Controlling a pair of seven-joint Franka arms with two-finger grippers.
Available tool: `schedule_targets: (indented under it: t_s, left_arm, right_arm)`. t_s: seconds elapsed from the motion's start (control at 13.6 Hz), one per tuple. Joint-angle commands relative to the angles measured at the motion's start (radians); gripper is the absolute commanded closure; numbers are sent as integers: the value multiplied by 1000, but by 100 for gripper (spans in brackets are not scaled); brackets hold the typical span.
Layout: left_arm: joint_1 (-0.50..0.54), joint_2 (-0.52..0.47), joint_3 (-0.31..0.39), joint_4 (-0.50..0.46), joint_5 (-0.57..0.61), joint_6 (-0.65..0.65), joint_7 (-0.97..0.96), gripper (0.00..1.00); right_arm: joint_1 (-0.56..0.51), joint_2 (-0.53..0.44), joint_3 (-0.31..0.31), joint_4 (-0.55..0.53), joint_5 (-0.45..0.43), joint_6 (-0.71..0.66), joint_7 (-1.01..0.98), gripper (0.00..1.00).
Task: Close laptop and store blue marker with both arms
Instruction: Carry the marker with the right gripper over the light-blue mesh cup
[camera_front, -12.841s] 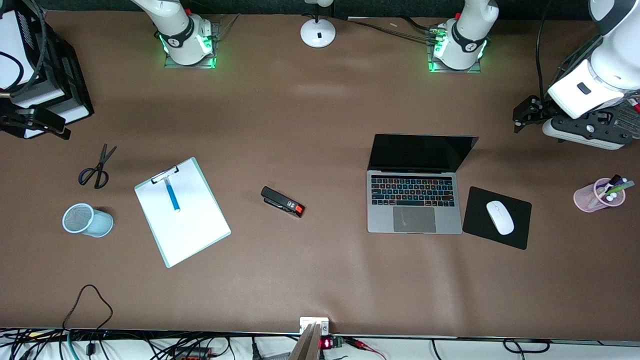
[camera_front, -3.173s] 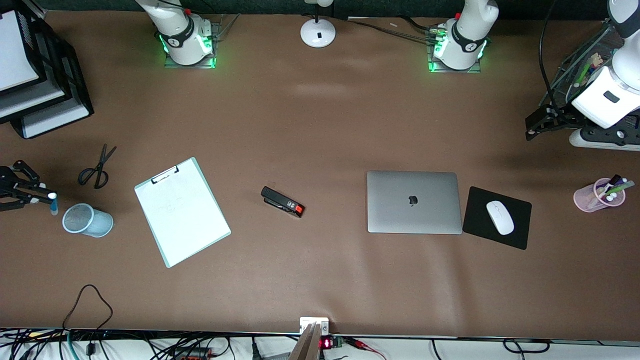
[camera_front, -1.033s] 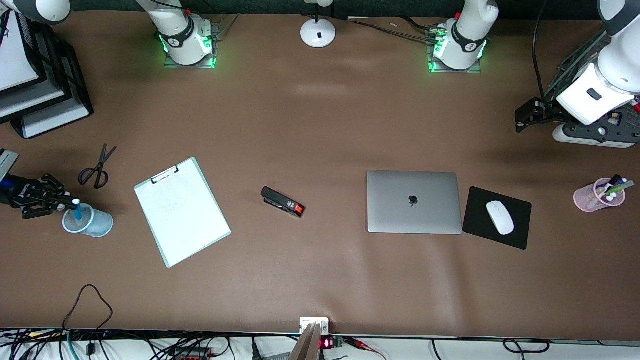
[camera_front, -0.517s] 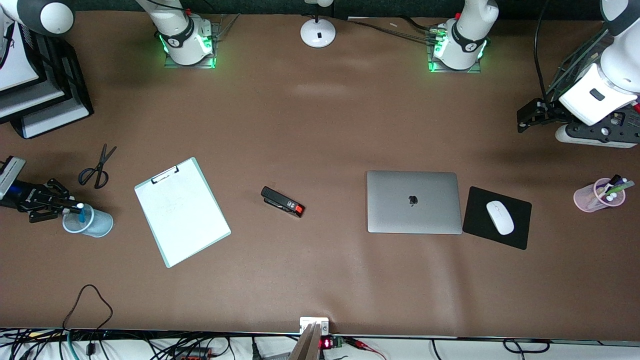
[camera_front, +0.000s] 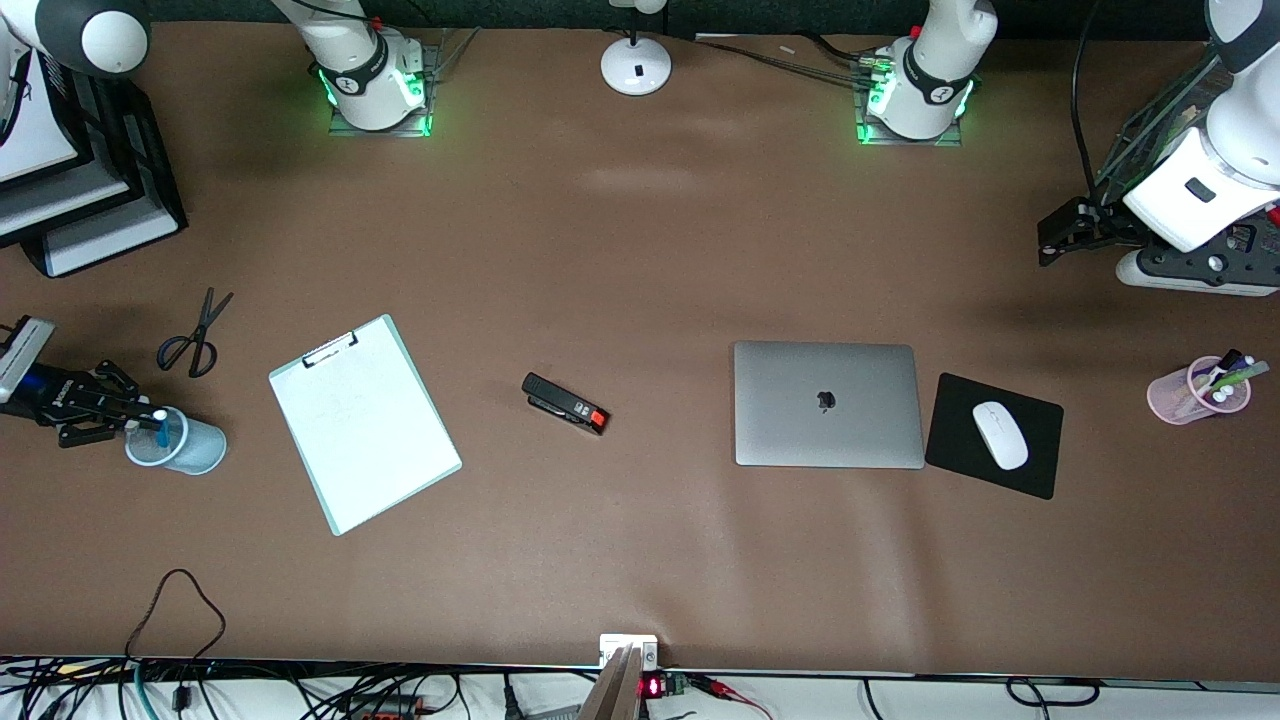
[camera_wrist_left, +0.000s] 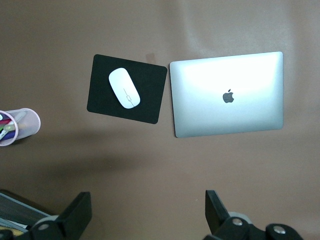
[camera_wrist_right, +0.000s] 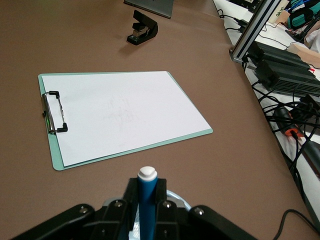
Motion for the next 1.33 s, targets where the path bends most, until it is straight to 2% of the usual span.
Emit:
schedule_targets:
  t_s: [0.0,0.15,0.22,0.3,0.37,0.59,0.96,1.11,1.25]
  left_arm:
    - [15,13,4,28,-9,-20,23,0]
    - [28,13,4,26,-9,-22,25,0]
    - [35,13,3,26,-11,-22,25,0]
    - [37,13,4,25,-11,-22,25,0]
    - [38,13,4,26,-11,-22,25,0]
    - [38,14,1,26,-11,-24,25,0]
    - [38,14,-3,26,-11,-24,25,0]
    - [37,14,-5,26,-11,-24,25,0]
    - [32,13,-6,28,-9,-24,25,0]
  right_arm:
    - [-11,26,5,29,6,-2,-10,99]
    - [-12,28,3,29,6,6,-10,97]
    - [-12,31,3,29,4,12,-9,82]
    - [-12,29,3,29,4,13,-3,39]
    - [-12,26,2,31,4,12,5,0]
    - [-11,8,-14,31,-2,-8,88,0]
    - [-5,-60,-17,40,-87,-80,256,0]
    - [1,-101,-9,70,-141,-105,335,0]
    - [24,-117,-10,101,-158,-143,396,0]
